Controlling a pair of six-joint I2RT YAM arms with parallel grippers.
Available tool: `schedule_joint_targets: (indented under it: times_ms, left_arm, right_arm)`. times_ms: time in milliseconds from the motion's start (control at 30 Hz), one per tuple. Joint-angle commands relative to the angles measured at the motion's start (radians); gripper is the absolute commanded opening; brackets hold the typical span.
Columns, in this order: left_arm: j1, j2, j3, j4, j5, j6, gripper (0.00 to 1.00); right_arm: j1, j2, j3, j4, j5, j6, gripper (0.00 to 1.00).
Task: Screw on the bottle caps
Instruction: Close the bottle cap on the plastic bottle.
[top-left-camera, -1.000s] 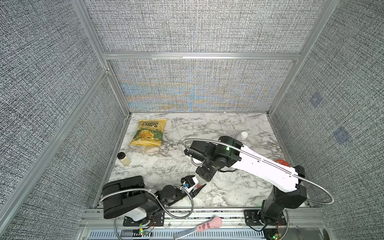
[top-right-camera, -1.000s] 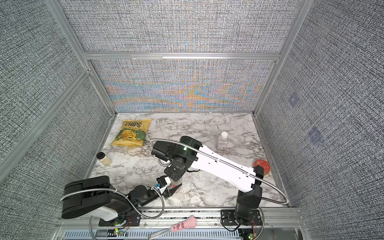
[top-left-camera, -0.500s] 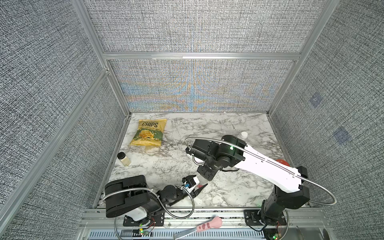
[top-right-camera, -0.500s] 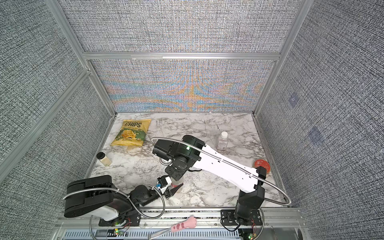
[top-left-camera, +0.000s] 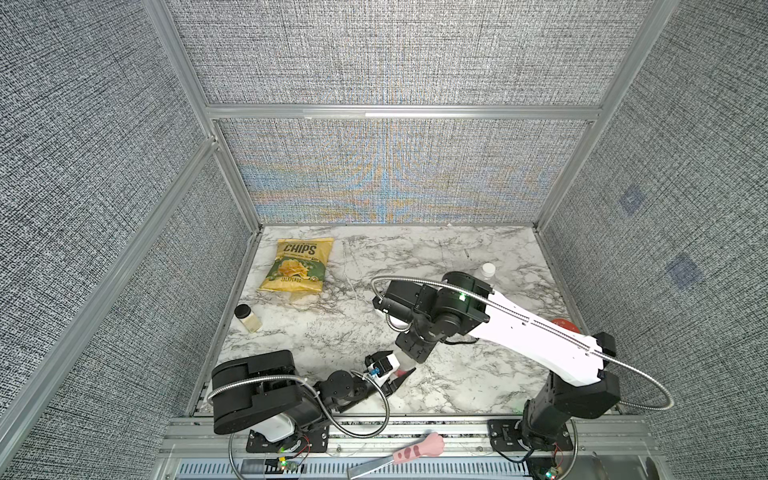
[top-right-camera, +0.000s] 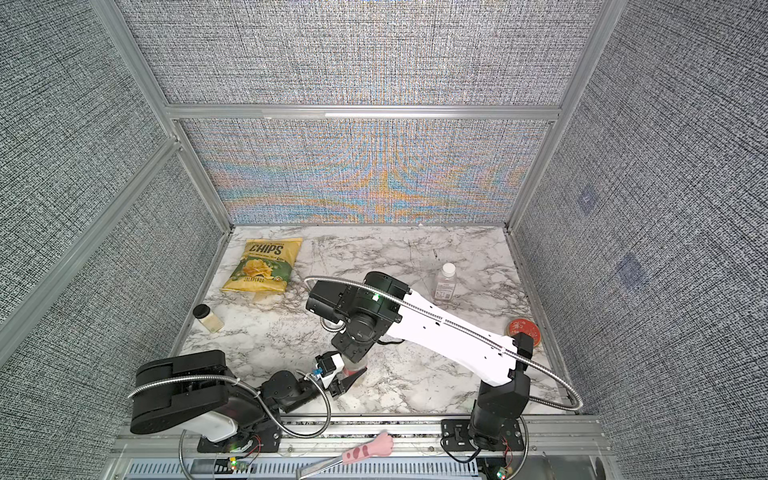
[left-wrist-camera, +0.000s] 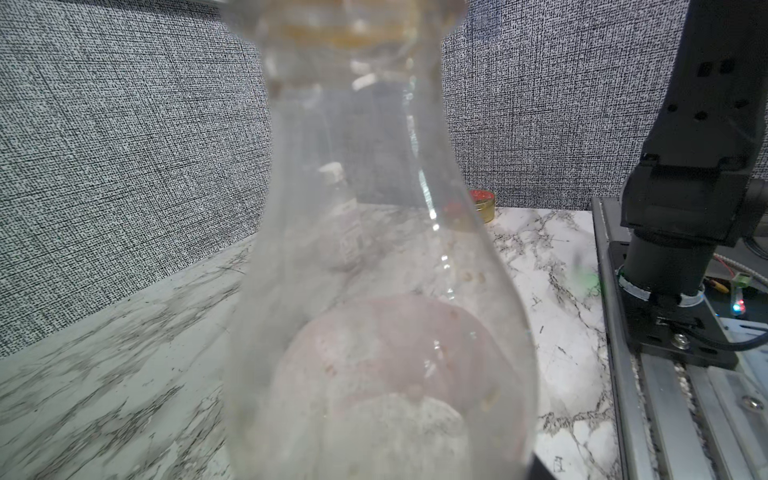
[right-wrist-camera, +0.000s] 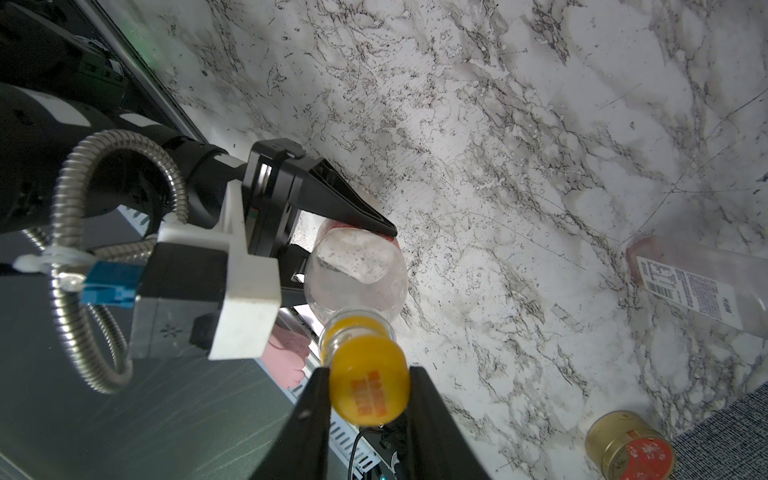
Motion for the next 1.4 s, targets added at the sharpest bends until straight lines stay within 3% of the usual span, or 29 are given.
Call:
schedule_joint_targets:
  times_ms: [0,1367]
  left_arm:
    - [-0.001,-0.001,0.003,0.066,-0.009,0.003,0.55]
    - [-0.005,0.004,-0.002,0.066,-0.013,0.0,0.55]
  right_arm:
    - [0.007,0.0,0.002,-0.012,-0.011,0.008,0.32]
    - [0.027,0.025,0.009,-0.03,0.043,0.022,0.37]
